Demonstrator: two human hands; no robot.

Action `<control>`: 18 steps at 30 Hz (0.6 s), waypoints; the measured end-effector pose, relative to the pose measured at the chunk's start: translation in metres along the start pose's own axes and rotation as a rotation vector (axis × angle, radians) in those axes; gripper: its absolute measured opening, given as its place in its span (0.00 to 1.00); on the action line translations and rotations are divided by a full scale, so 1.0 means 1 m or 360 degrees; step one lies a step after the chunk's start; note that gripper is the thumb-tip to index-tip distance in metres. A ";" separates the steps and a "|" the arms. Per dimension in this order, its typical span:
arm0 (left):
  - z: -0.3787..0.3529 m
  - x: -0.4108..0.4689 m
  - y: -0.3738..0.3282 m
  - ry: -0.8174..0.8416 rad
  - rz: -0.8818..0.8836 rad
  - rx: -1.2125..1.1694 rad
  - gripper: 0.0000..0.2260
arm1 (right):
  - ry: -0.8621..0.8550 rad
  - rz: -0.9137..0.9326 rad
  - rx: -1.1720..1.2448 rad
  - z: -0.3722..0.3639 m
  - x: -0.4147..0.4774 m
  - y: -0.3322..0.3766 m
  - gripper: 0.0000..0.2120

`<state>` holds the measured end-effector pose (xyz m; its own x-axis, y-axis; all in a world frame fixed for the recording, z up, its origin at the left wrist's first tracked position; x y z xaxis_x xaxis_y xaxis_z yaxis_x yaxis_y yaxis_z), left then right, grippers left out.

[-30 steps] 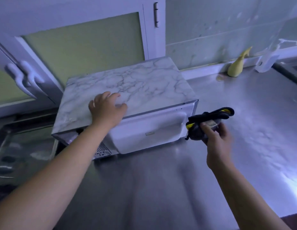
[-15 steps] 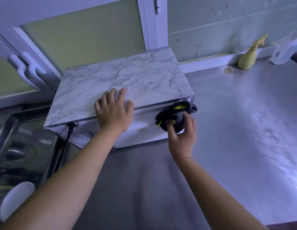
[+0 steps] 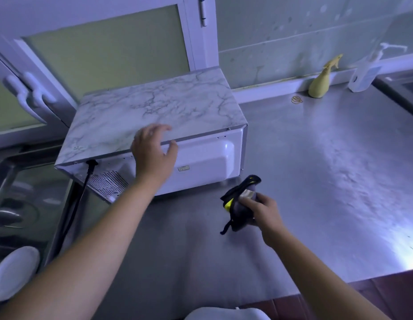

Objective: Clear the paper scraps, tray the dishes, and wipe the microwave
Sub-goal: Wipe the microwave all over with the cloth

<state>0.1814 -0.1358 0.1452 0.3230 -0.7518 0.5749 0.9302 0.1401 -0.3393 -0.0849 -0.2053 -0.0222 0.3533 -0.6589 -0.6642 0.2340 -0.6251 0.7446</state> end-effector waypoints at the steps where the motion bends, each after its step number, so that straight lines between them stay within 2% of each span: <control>1: -0.006 -0.022 -0.017 -0.0021 -0.0040 -0.0183 0.13 | 0.0105 -0.0114 0.0071 0.008 -0.007 -0.004 0.09; 2: -0.020 -0.048 -0.034 0.0104 0.0025 -0.0418 0.10 | 0.0203 -0.0217 0.0125 0.017 -0.014 -0.008 0.09; 5: -0.070 -0.125 -0.080 0.0741 0.0396 -0.0969 0.08 | 0.0346 -0.0389 0.0213 0.038 -0.033 -0.017 0.14; 7: -0.095 -0.160 -0.098 0.0908 0.0646 -0.1207 0.12 | 0.0349 -0.0435 0.0284 0.049 -0.041 -0.022 0.18; 11: -0.119 -0.196 -0.121 0.1031 0.1396 -0.1951 0.28 | 0.0562 -0.0523 0.0538 0.061 -0.053 -0.037 0.20; 13: -0.124 -0.205 -0.126 0.1052 0.1544 -0.2173 0.27 | 0.0706 -0.0529 0.0622 0.062 -0.056 -0.045 0.22; 16: -0.127 -0.210 -0.122 0.0865 0.1669 -0.2169 0.20 | 0.0863 -0.0457 0.0614 0.063 -0.062 -0.053 0.18; 18: -0.129 -0.213 -0.119 0.0768 0.1744 -0.2187 0.17 | 0.0842 -0.0422 0.0492 0.064 -0.066 -0.059 0.18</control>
<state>-0.0206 -0.0756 -0.0323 0.3149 -0.8298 -0.4607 -0.5117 0.2604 -0.8187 -0.1802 -0.1517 -0.0261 0.7347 -0.2212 -0.6413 0.1316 -0.8809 0.4547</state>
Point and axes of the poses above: each hand's wrist, its own x-axis towards the middle knuckle, its own z-axis out of the back of the hand, y = z × x, the point moved 5 cm from there along x, towards the middle knuckle, and after that the axes turned 15 degrees about -z, right-handed, at the moved point
